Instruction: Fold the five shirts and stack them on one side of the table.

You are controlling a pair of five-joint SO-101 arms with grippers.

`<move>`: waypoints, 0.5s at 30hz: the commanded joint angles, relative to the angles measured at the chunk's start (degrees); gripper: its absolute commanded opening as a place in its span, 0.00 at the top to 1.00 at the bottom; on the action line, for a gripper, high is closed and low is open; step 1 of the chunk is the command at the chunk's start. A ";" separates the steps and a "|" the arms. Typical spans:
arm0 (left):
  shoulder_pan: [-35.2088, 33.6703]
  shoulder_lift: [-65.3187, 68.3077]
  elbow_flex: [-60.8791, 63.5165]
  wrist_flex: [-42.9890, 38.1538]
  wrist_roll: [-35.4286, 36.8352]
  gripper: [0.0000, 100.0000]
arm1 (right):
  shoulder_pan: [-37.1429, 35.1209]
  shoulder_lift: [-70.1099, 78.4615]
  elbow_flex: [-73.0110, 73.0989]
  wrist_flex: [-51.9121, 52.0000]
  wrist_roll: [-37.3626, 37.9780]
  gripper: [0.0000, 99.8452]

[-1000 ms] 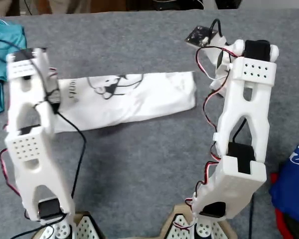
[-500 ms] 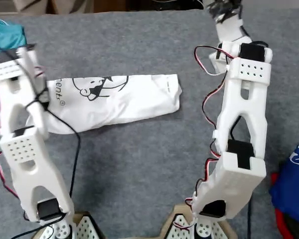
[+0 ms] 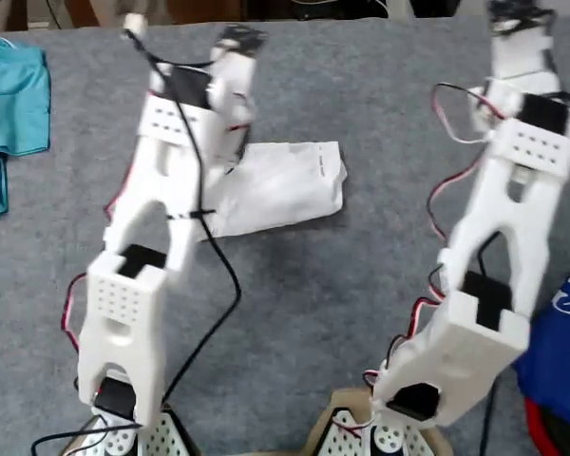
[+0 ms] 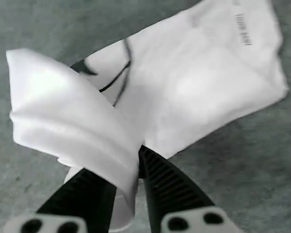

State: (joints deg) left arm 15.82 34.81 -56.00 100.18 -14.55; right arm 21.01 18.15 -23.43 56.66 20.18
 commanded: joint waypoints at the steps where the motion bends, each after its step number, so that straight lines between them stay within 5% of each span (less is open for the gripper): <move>1: 5.36 -4.09 -3.34 0.09 0.53 0.98 | 4.09 -0.48 -2.51 -2.64 -0.53 0.81; 15: 15.21 6.46 -3.52 -10.11 0.62 0.98 | 6.99 -0.40 -2.33 -3.52 2.20 0.81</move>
State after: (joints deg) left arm 30.07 41.41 -56.62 92.09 -14.46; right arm 27.60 18.15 -23.43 54.55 21.58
